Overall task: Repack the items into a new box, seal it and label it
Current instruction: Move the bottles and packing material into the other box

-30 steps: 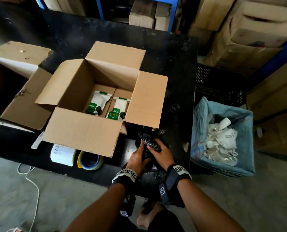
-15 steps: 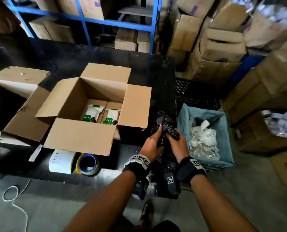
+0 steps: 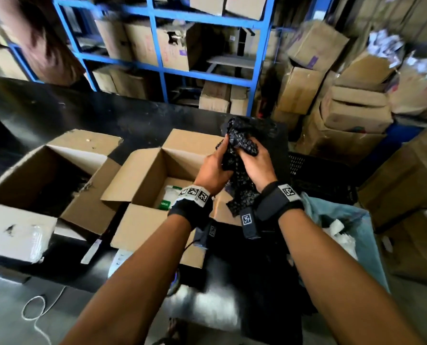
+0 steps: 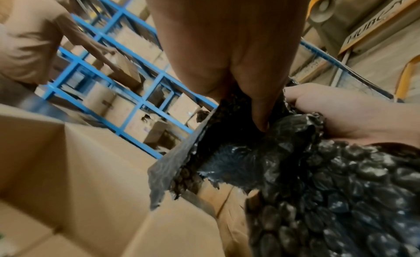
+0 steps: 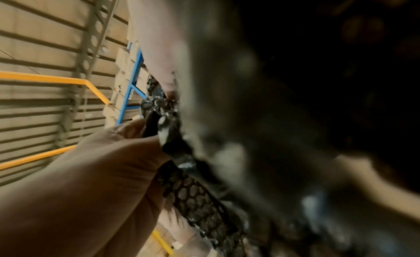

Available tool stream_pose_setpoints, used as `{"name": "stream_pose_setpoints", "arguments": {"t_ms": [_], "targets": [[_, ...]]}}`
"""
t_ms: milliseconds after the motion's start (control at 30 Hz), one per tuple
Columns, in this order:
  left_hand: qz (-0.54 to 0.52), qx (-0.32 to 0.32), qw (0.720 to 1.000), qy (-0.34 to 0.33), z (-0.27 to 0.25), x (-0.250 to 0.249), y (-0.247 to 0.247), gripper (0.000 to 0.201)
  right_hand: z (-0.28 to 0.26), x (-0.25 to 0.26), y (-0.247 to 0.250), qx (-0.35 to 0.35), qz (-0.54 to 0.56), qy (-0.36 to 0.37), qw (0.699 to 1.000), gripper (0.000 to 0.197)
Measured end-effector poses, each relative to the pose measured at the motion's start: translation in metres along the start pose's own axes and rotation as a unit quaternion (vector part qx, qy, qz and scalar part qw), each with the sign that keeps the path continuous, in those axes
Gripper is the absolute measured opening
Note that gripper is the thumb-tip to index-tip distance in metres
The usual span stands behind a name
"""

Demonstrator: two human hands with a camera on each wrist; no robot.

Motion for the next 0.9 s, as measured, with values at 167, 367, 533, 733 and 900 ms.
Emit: {"name": "stream_pose_setpoints", "arguments": {"t_ms": [167, 367, 533, 733, 900], "targets": [[0.022, -0.033, 0.999, 0.016, 0.012, 0.055, 0.08, 0.092, 0.051, 0.004, -0.09, 0.045, 0.041, -0.004, 0.998, 0.027], [0.074, 0.011, 0.994, 0.074, -0.009, 0.151, 0.11, 0.092, 0.06, -0.059, -0.174, 0.094, 0.03, -0.09, 0.991, 0.027], [0.121, 0.284, 0.928, 0.206, -0.021, 0.21, 0.084, 0.064, 0.038, -0.118, -0.174, 0.219, -0.222, -0.249, 0.917, 0.058], [0.236, 0.329, 0.877, 0.26, -0.009, 0.233, 0.072, 0.045, 0.017, -0.093, -0.15, 0.214, -0.362, -0.211, 0.882, 0.064], [0.229, 0.358, 0.89, 0.165, 0.004, 0.218, 0.052, 0.046, -0.003, -0.084, -0.136, 0.301, -0.512, -0.275, 0.756, 0.066]]}}
Point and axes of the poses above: each hand's wrist, its own z-axis towards the middle knuckle, its own y-axis out of the back of the hand, x = y × z, the point moved 1 cm from there along z, towards the middle knuckle, and after that the axes turned 8 degrees about x, right-handed, at the moved point
